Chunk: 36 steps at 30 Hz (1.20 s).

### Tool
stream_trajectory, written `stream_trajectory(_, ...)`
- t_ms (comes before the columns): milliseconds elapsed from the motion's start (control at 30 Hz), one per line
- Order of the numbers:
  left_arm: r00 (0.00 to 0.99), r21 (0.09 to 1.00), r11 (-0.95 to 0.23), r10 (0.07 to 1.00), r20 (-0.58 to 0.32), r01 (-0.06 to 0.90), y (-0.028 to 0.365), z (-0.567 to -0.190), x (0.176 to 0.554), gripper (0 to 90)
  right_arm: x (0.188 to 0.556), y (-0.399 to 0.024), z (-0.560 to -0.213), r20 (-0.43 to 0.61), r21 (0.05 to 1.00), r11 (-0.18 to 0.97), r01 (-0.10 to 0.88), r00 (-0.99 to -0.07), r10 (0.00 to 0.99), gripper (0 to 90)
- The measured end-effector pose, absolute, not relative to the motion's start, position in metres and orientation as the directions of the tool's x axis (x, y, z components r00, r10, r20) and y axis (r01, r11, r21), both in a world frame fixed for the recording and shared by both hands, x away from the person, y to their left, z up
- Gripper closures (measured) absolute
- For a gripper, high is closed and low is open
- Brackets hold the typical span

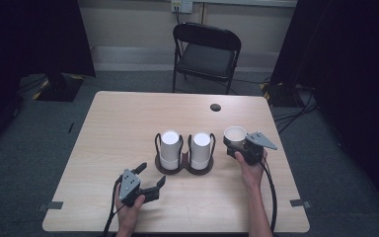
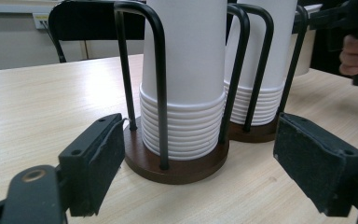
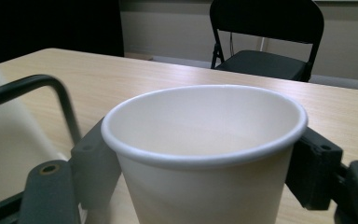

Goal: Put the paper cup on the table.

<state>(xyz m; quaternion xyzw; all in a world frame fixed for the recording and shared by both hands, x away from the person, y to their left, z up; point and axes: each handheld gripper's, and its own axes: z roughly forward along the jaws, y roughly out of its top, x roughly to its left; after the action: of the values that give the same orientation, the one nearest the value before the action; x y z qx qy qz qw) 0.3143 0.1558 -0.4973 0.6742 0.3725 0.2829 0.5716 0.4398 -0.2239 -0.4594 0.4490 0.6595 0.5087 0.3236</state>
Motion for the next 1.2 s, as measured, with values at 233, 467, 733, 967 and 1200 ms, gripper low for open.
stream_trajectory(233,0.563,0.984,-0.070,0.826,-0.036,0.166,0.155,-0.497,0.313,17.5,0.451,-0.224,-0.474,0.018,0.955,0.091,0.282,-0.362,0.932,23.6)
stream_trajectory(467,0.563,0.984,-0.062,0.825,-0.045,0.170,0.157,-0.498,0.313,17.6,0.458,-0.226,-0.483,0.029,0.957,0.073,0.281,-0.344,0.939,23.5)
stream_trajectory(733,0.566,0.985,-0.053,0.823,-0.051,0.167,0.157,-0.498,0.313,17.7,0.460,-0.226,-0.486,0.036,0.959,0.062,0.277,-0.336,0.941,23.4)
stream_trajectory(967,0.566,0.985,-0.050,0.823,-0.054,0.166,0.158,-0.498,0.313,17.7,0.455,-0.227,-0.485,0.027,0.952,0.077,0.296,-0.330,0.944,23.2)
stream_trajectory(1200,0.563,0.985,-0.044,0.825,-0.057,0.164,0.158,-0.498,0.313,17.7,0.452,-0.229,-0.484,0.045,0.942,0.068,0.328,-0.326,0.944,22.3)
